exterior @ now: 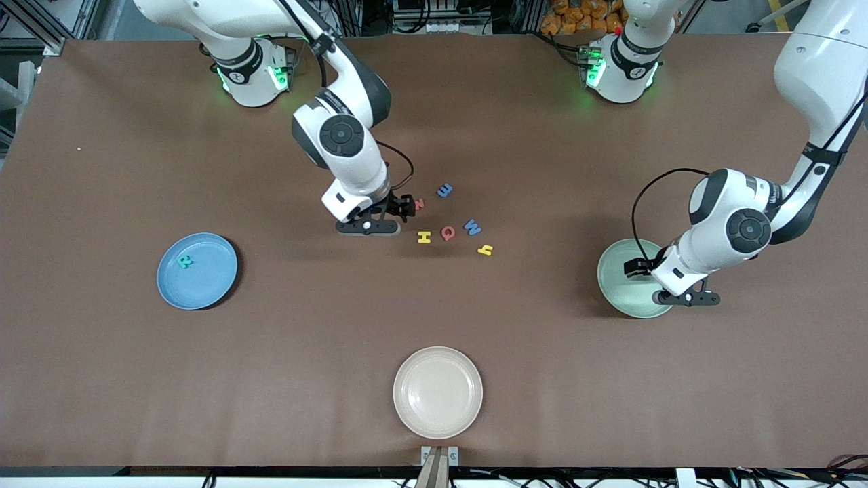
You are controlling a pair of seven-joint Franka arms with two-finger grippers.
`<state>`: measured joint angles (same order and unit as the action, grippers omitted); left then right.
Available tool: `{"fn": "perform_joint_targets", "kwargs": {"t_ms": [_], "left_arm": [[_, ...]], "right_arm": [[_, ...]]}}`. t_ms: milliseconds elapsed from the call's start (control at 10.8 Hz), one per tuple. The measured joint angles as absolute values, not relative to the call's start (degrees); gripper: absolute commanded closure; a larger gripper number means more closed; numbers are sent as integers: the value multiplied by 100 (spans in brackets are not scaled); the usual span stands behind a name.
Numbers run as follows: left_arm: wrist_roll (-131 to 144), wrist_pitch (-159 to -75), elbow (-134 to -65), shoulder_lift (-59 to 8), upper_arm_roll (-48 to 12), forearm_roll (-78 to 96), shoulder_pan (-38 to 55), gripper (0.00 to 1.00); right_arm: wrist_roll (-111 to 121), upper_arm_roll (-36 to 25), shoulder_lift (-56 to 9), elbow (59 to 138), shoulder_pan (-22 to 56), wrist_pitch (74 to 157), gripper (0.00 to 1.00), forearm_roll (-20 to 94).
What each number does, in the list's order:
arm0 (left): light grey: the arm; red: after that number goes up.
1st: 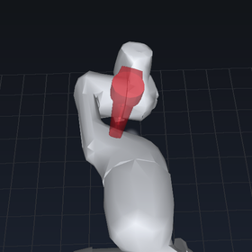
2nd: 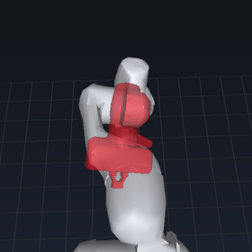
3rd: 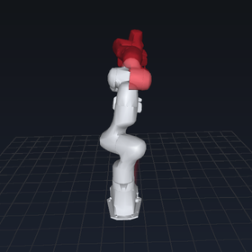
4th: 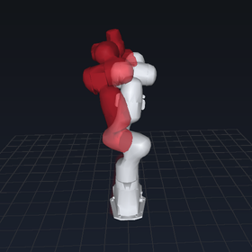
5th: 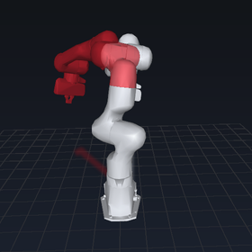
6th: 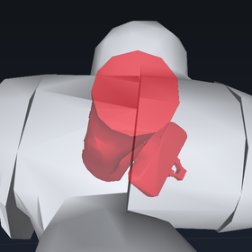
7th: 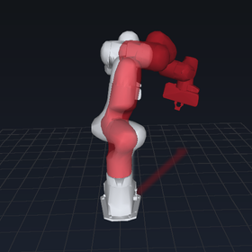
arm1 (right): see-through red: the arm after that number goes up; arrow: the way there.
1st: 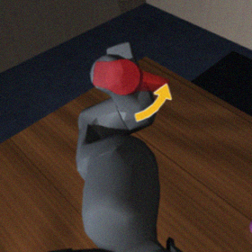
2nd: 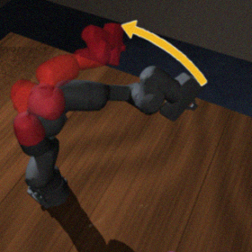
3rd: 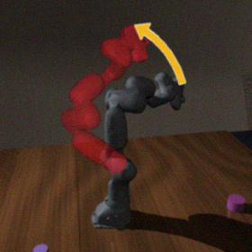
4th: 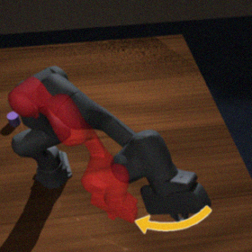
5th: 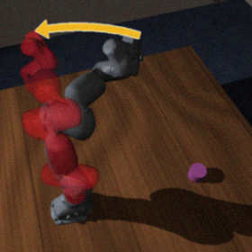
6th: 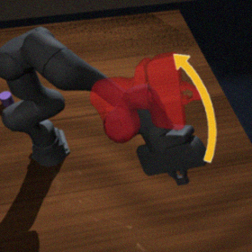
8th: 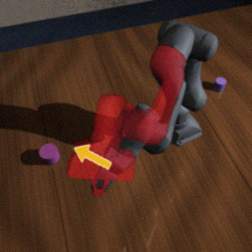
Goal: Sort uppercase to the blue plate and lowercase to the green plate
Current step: 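Drop the blue a on the green plate while the right gripper reaches letters, then grasp the yellow H letter with the right gripper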
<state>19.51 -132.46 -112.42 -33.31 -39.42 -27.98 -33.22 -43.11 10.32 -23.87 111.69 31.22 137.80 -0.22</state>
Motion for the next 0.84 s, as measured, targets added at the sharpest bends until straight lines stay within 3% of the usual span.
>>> {"fn": "perform_joint_targets", "kwargs": {"t_ms": [278, 835], "left_arm": [[1951, -12768, -10829, -3250, -3963, -2798, -3081, 0], [1952, -11678, -9847, -3135, -4058, -2799, -2690, 0]], "right_arm": [[-4996, 1038, -2847, 11127, 3446, 14350, 18, -360], [-6032, 1038, -3527, 10402, 3572, 14378, 20, -1000]]}}
